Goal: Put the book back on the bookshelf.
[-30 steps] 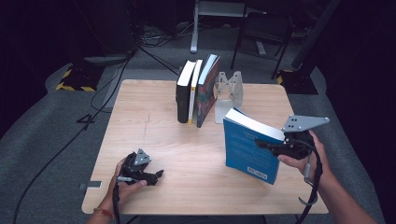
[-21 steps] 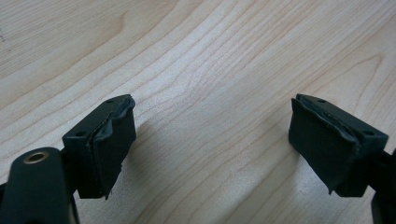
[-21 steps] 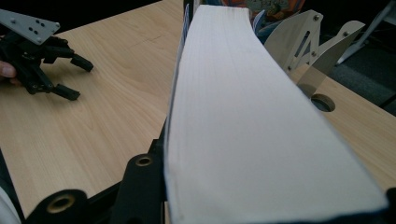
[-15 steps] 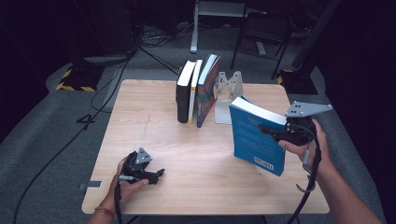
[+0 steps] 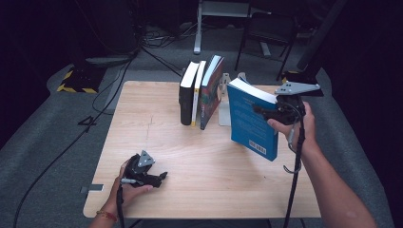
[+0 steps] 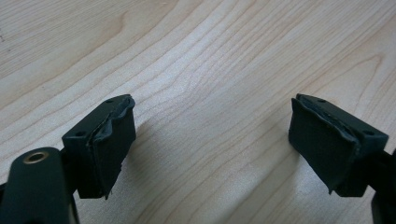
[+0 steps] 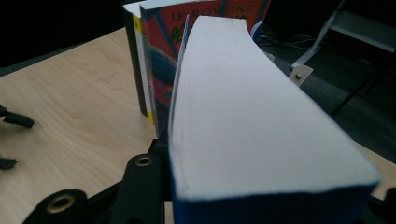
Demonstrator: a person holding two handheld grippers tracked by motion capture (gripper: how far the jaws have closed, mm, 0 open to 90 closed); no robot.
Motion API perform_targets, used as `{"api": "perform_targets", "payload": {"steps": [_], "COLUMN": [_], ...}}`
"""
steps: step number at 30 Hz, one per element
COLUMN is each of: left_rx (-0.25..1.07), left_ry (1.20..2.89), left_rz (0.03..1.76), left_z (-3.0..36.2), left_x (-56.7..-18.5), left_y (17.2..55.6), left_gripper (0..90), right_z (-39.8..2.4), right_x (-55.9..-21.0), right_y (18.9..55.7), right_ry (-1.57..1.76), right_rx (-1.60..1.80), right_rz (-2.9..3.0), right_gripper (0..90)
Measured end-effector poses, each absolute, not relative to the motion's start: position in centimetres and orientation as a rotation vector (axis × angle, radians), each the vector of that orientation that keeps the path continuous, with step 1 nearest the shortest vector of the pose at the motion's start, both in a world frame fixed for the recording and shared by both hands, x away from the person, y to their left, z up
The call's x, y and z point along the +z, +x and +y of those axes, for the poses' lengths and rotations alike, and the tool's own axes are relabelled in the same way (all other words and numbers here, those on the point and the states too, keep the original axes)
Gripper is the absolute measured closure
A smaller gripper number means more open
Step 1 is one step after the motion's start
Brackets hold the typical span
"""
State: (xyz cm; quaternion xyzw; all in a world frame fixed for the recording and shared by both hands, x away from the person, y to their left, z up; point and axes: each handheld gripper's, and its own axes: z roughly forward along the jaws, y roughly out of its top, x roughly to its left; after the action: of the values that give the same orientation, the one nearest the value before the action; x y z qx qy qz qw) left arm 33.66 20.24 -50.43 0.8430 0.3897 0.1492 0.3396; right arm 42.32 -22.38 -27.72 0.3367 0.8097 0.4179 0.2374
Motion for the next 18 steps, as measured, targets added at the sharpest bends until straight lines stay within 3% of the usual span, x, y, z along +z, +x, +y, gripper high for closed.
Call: {"api": "perform_targets", "payload": {"steps": [18], "left_rx": [0.388], "left_ry": [2.192], "left_rz": [1.018], "left_z": [20.2], "left_x": [-50.4], "left_y": [33.6], "left_gripper": [15.0], "right_z": [-19.7], "right_x": [-26.7], "right_y": [48.1], "right_ry": [1.089], "right_rx": [1.114], "right_rz": [2.068], "right_gripper": [61.1]}}
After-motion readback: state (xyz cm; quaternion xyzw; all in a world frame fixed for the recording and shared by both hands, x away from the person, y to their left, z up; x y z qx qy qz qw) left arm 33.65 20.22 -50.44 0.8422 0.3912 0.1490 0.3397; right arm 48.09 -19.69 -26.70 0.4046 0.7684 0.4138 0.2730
